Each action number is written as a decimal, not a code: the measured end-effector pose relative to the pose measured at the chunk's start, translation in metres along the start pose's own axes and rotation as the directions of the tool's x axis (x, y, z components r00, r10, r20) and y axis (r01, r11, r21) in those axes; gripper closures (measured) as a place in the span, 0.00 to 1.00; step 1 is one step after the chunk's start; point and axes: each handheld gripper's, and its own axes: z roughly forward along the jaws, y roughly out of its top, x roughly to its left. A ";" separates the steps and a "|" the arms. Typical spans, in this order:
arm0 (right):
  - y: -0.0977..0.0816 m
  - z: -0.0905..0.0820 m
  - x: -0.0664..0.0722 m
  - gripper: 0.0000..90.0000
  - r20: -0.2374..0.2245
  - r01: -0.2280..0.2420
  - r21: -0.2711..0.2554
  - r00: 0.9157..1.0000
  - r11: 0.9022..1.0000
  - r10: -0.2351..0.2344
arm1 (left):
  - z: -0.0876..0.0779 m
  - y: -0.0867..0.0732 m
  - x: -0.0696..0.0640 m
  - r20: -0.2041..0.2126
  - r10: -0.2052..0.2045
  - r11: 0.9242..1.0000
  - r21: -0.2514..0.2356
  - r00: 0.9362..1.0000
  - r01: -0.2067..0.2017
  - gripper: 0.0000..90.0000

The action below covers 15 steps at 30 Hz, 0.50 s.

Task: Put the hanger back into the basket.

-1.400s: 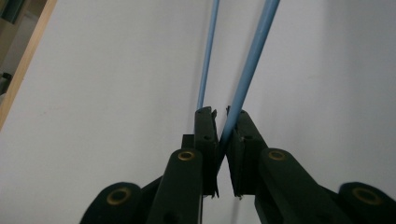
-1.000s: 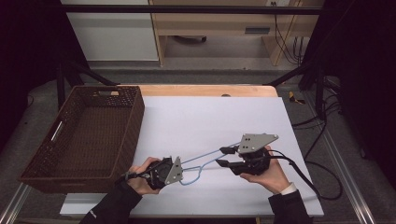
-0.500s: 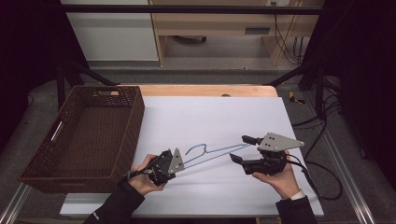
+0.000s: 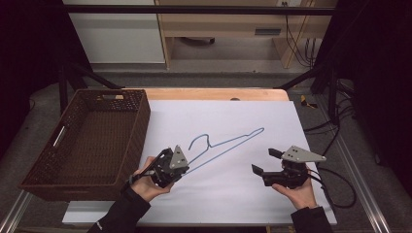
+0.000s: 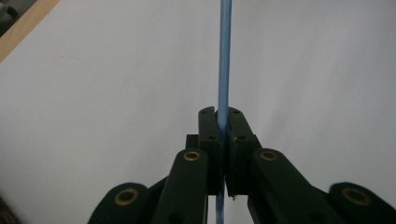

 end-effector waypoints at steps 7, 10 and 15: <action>-0.009 -0.002 -0.008 0.15 0.033 -0.030 0.009 0.999 1.000 0.030 | -0.019 0.014 0.008 0.000 -0.055 0.998 -0.008 0.999 0.055 0.97; -0.011 -0.002 -0.010 0.15 0.039 -0.036 0.010 0.999 0.999 0.036 | -0.029 0.020 0.012 0.003 -0.073 0.997 -0.012 0.997 0.073 0.97; -0.014 -0.003 -0.012 0.13 0.051 -0.047 0.026 0.998 0.999 0.046 | -0.042 0.027 0.021 -0.011 -0.097 0.995 -0.018 0.995 0.097 0.97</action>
